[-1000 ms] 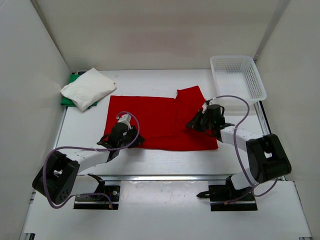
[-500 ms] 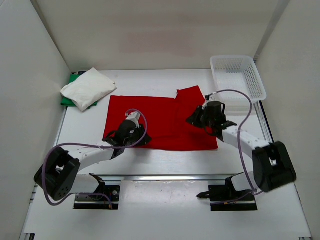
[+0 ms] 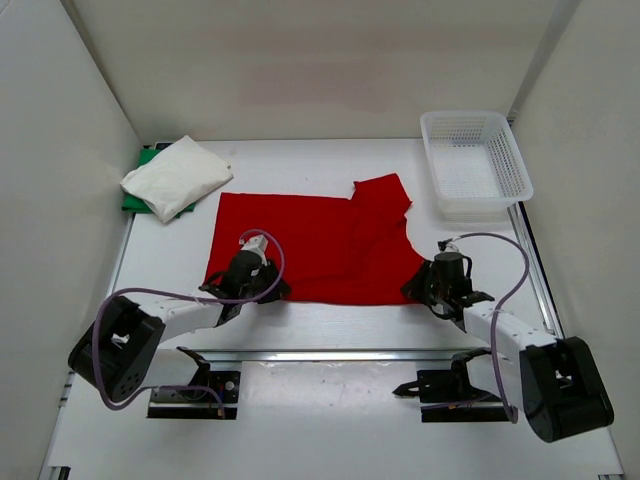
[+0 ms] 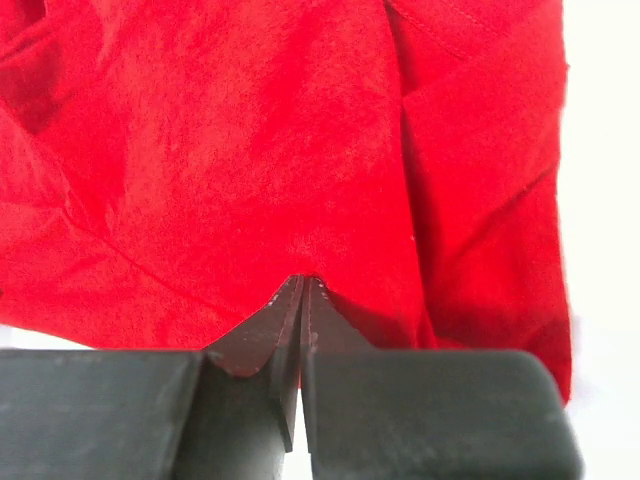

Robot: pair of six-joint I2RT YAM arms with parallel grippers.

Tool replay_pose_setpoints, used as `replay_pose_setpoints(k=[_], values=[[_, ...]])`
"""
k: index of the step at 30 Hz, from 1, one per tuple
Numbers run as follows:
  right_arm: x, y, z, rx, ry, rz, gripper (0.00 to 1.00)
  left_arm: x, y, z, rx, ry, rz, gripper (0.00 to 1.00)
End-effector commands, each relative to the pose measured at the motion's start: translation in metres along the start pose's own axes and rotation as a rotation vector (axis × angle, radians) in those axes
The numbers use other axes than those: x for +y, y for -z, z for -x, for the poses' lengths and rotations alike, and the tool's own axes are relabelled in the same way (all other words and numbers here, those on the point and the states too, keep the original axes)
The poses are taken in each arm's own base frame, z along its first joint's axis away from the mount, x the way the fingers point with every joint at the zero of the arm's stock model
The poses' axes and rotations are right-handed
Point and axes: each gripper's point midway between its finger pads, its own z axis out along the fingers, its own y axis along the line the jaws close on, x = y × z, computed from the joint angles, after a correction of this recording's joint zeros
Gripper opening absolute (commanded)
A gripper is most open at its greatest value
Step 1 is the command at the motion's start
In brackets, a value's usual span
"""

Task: Fold and stack the t-shirts
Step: Fold the flattened tshirt in 1/3 of the way, then grap the side of the flattened tshirt furthest away from the robot with both arms

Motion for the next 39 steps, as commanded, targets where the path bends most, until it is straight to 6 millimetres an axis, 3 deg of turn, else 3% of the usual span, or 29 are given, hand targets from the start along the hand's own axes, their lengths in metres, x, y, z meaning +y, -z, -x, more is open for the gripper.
replay_pose_setpoints(k=[1, 3, 5, 8, 10, 12, 13, 15, 17, 18, 19, 20, 21, 24, 25, 26, 27, 29, 32, 33, 39], values=[[-0.028, 0.009, -0.031, 0.069, -0.041, -0.078, 0.00, 0.015, 0.010, -0.038, 0.090, 0.020, 0.048, 0.39], [-0.021, 0.014, -0.029, 0.043, -0.029, -0.069, 0.00, 0.018, 0.017, -0.046, 0.100, 0.059, 0.029, 0.39], [-0.010, 0.017, -0.014, 0.008, -0.027, -0.044, 0.05, 0.015, 0.022, -0.033, 0.065, 0.062, 0.023, 0.40], [0.018, 0.024, 0.032, -0.082, -0.024, 0.038, 0.18, -0.003, 0.032, 0.025, -0.076, 0.031, 0.001, 0.45], [0.043, 0.028, 0.065, -0.140, 0.021, 0.078, 0.21, -0.026, 0.042, 0.082, -0.211, 0.019, -0.028, 0.47], [0.057, 0.023, 0.084, -0.156, 0.062, 0.091, 0.21, -0.032, 0.044, 0.113, -0.252, 0.028, -0.040, 0.49], [0.071, 0.024, 0.097, -0.179, 0.074, 0.126, 0.14, -0.020, 0.037, 0.123, -0.253, 0.047, -0.004, 0.48], [0.082, 0.014, 0.107, -0.182, 0.091, 0.158, 0.02, -0.015, 0.032, 0.161, -0.293, 0.072, 0.014, 0.47], [0.095, 0.007, 0.107, -0.158, 0.102, 0.206, 0.00, 0.011, 0.025, 0.197, -0.337, 0.124, 0.080, 0.45], [0.098, 0.004, 0.106, -0.150, 0.102, 0.217, 0.00, 0.033, 0.019, 0.215, -0.358, 0.155, 0.147, 0.44], [0.103, 0.003, 0.101, -0.138, 0.112, 0.235, 0.00, 0.039, 0.010, 0.229, -0.362, 0.157, 0.168, 0.42], [0.104, 0.002, 0.096, -0.136, 0.124, 0.242, 0.00, 0.072, -0.004, 0.225, -0.317, 0.188, 0.258, 0.40], [0.109, 0.002, 0.091, -0.132, 0.139, 0.258, 0.00, 0.081, -0.001, 0.247, -0.327, 0.188, 0.285, 0.40], [0.106, 0.002, 0.076, -0.111, 0.149, 0.279, 0.00, 0.118, -0.019, 0.275, -0.282, 0.187, 0.393, 0.39], [0.106, 0.004, 0.072, -0.106, 0.141, 0.290, 0.00, 0.126, -0.026, 0.283, -0.267, 0.185, 0.425, 0.39], [0.105, 0.004, 0.067, -0.096, 0.139, 0.301, 0.00, 0.145, -0.034, 0.278, -0.231, 0.182, 0.466, 0.40], [0.108, 0.007, 0.066, -0.100, 0.145, 0.322, 0.00, 0.148, -0.031, 0.291, -0.242, 0.179, 0.477, 0.42], [0.105, 0.008, 0.060, -0.100, 0.146, 0.319, 0.00, 0.157, -0.042, 0.297, -0.231, 0.181, 0.496, 0.46], [0.107, 0.012, 0.059, -0.108, 0.154, 0.339, 0.00, 0.163, -0.054, 0.299, -0.203, 0.174, 0.504, 0.50], [0.104, 0.011, 0.057, -0.102, 0.151, 0.332, 0.00, 0.174, -0.060, 0.295, -0.183, 0.167, 0.539, 0.50], [0.102, 0.012, 0.057, -0.107, 0.141, 0.342, 0.00, 0.186, -0.071, 0.292, -0.120, 0.153, 0.592, 0.49]])
